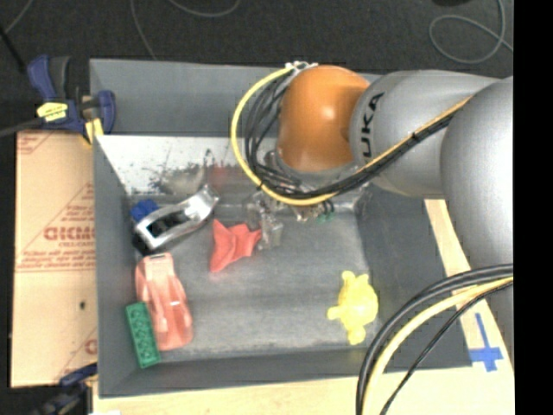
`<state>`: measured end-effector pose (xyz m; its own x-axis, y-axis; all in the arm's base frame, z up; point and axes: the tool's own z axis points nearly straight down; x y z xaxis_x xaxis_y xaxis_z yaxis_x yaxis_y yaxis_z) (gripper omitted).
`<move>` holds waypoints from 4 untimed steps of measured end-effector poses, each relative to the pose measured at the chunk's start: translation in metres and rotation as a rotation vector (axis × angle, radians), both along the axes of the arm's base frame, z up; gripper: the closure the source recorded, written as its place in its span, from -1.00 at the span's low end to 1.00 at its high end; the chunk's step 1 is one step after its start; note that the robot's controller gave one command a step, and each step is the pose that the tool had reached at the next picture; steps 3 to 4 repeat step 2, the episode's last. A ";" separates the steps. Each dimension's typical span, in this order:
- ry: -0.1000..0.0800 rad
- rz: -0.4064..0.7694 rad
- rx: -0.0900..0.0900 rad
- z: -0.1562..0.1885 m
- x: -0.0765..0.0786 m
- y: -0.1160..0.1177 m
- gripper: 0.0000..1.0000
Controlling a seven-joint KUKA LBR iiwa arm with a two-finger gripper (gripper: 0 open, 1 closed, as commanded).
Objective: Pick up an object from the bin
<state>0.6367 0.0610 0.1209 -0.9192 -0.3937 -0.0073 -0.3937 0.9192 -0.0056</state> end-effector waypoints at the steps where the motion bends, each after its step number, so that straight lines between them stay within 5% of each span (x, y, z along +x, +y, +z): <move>1: -0.008 0.005 0.000 0.071 0.008 0.012 1.00; 2: -0.014 0.006 0.001 0.113 0.008 0.015 1.00; 4: -0.014 0.006 0.001 0.113 0.008 0.015 1.00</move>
Offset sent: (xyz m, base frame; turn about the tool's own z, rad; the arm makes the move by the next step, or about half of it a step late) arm -0.0041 0.0196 0.0735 0.0043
